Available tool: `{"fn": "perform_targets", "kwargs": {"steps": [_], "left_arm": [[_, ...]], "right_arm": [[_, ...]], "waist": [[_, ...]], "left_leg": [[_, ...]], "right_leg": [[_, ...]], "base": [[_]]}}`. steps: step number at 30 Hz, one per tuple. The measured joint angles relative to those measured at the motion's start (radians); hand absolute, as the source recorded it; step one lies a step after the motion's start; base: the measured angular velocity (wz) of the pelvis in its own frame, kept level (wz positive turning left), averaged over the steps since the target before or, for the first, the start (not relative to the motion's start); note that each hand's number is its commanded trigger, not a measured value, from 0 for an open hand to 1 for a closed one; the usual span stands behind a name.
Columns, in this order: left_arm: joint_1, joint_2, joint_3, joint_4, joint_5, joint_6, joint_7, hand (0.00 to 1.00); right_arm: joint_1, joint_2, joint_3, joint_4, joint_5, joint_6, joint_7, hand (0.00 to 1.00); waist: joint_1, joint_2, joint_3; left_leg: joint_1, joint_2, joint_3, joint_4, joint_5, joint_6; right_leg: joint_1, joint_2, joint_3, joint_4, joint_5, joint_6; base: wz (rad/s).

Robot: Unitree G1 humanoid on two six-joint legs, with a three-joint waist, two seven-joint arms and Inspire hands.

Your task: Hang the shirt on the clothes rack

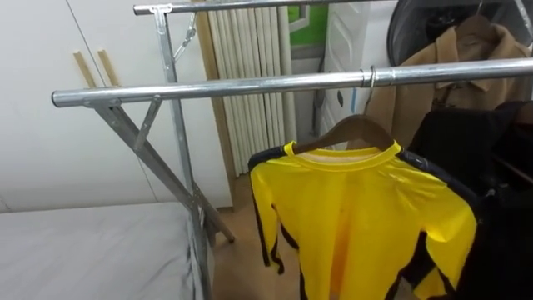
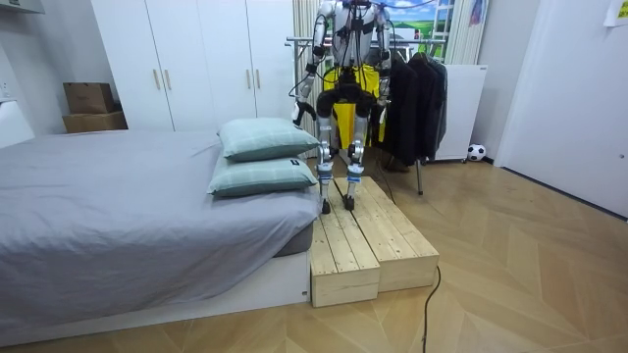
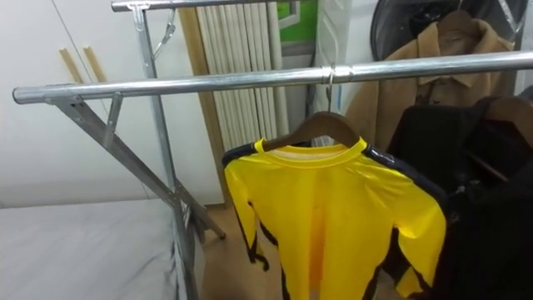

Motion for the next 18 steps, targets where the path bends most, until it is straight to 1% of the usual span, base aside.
{"fn": "perform_targets", "kwargs": {"steps": [1,2,4,5,6,7,8,9,10,11,12,13,14,15,16,17,18], "left_arm": [[-0.001,0.0,-0.001,-0.01,0.006,-0.001,-0.001,0.0],[-0.002,-0.001,-0.001,-0.014,0.007,-0.002,-0.001,0.0],[-0.013,-0.003,-0.002,-0.031,0.024,-0.004,-0.003,0.0],[-0.018,-0.005,-0.002,-0.032,0.028,-0.005,-0.004,0.0],[-0.028,-0.009,0.0,-0.034,0.04,-0.007,-0.007,0.0],[-0.034,-0.014,0.003,-0.036,0.054,-0.007,-0.01,0.0],[-0.036,-0.016,0.002,-0.041,0.062,-0.008,-0.011,0.0],[-0.036,-0.02,-0.001,-0.065,0.076,-0.005,-0.014,0.0],[-0.038,-0.021,-0.002,-0.087,0.089,-0.005,-0.023,0.0],[-0.038,-0.021,-0.002,-0.097,0.104,-0.005,-0.028,0.0],[-0.047,-0.022,-0.003,-0.111,0.12,-0.006,-0.032,0.0],[-0.054,-0.021,-0.002,-0.107,0.125,-0.006,-0.039,0.0],[-0.055,-0.02,-0.001,-0.106,0.126,-0.005,-0.043,0.0],[-0.058,-0.017,-0.001,-0.106,0.129,-0.006,-0.049,0.0],[-0.058,-0.007,-0.004,-0.104,0.129,-0.006,-0.05,0.0],[-0.059,0.0,-0.005,-0.096,0.129,-0.004,-0.052,0.0],[-0.059,0.005,-0.008,-0.086,0.137,0.001,-0.053,0.0]], "right_arm": [[-0.012,-0.005,0.027,-0.001,-0.017,0.0,0.008,0.0],[-0.018,-0.007,0.037,-0.001,-0.028,0.0,0.016,0.0],[-0.044,-0.009,0.071,0.0,-0.078,0.0,0.037,0.0],[-0.053,-0.009,0.084,0.0,-0.092,0.0,0.039,0.0],[-0.069,-0.008,0.095,0.001,-0.121,0.0,0.042,0.0],[-0.085,-0.009,0.103,0.001,-0.167,0.0,0.046,0.0],[-0.09,-0.01,0.104,0.001,-0.186,0.0,0.048,0.0],[-0.095,-0.013,0.106,0.001,-0.211,0.0,0.048,0.0],[-0.102,-0.016,0.105,0.002,-0.228,0.0,0.048,0.0],[-0.108,-0.017,0.103,0.002,-0.236,0.0,0.049,0.0],[-0.12,-0.026,0.104,0.004,-0.242,0.0,0.047,0.0],[-0.126,-0.036,0.102,0.003,-0.244,0.003,0.042,0.0],[-0.128,-0.038,0.1,0.002,-0.245,0.005,0.037,0.0],[-0.134,-0.038,0.085,0.001,-0.244,0.01,0.032,0.0],[-0.144,-0.039,0.072,0.001,-0.243,0.015,0.028,0.0],[-0.147,-0.039,0.062,0.001,-0.242,0.017,0.025,0.0],[-0.15,-0.043,0.05,0.002,-0.238,0.02,0.023,0.0]], "waist": [[0.014,0.004,-0.0007],[0.018,0.001,-0.0009],[0.037,0.014,0.0017],[0.045,0.017,0.0008],[0.062,0.025,-0.0008],[0.069,0.033,-0.0047],[0.07,0.038,-0.0037],[0.073,0.043,-0.0043],[0.088,0.039,-0.0031],[0.09,0.033,-0.0007],[0.089,0.031,0.0039],[0.095,0.039,0.0017],[0.104,0.041,0.0004],[0.111,0.041,-0.0004],[0.108,0.04,-0.0007],[0.106,0.04,-0.0006],[0.099,0.038,-0.0011]], "left_leg": [[-0.019,0.0,-0.005,0.017,0.0,0.0],[-0.03,0.001,-0.008,0.024,0.0,0.0],[-0.082,0.002,-0.03,0.061,-0.005,-0.002],[-0.099,0.001,-0.03,0.073,-0.008,-0.001],[-0.126,0.002,-0.028,0.084,-0.008,-0.001],[-0.157,0.002,-0.025,0.093,-0.007,-0.002],[-0.172,0.001,-0.023,0.098,-0.005,-0.004],[-0.201,0.0,-0.021,0.098,0.011,-0.002],[-0.218,-0.005,0.01,0.077,0.044,0.002],[-0.221,-0.007,0.037,0.065,0.06,0.004],[-0.24,0.009,0.115,0.106,0.061,0.013],[-0.252,0.037,0.188,0.2,0.025,0.015],[-0.25,0.052,0.212,0.247,0.007,0.017],[-0.232,0.085,0.25,0.322,-0.019,0.016],[-0.208,0.113,0.282,0.374,-0.034,0.013],[-0.193,0.128,0.295,0.394,-0.037,0.013],[-0.158,0.147,0.317,0.416,-0.038,0.015]], "right_leg": [[-0.01,-0.003,-0.007,0.004,0.0,0.0],[-0.015,-0.004,-0.015,0.006,-0.001,-0.001],[-0.031,-0.008,-0.057,0.01,-0.004,-0.006],[-0.039,-0.009,-0.069,0.012,-0.005,-0.007],[-0.048,-0.01,-0.096,0.011,-0.005,-0.008],[-0.058,-0.012,-0.14,0.012,-0.005,-0.008],[-0.06,-0.015,-0.17,0.01,-0.005,-0.008],[-0.065,-0.025,-0.231,0.009,-0.006,-0.01],[-0.074,-0.04,-0.29,0.009,-0.008,-0.011],[-0.082,-0.05,-0.323,0.005,-0.009,-0.012],[-0.091,-0.064,-0.389,0.003,-0.017,-0.015],[-0.09,-0.073,-0.449,0.012,-0.033,-0.014],[-0.089,-0.076,-0.478,0.018,-0.041,-0.012],[-0.086,-0.081,-0.534,0.031,-0.054,-0.011],[-0.085,-0.081,-0.592,0.036,-0.061,-0.01],[-0.085,-0.082,-0.624,0.038,-0.065,-0.008],[-0.083,-0.089,-0.686,0.047,-0.071,-0.004]], "base": [[0.21],[0.32],[0.52],[0.57],[0.75],[0.92],[1.31],[1.48],[1.51],[1.49],[1.56],[1.55],[1.51],[1.43],[1.48],[1.57],[1.65]]}}
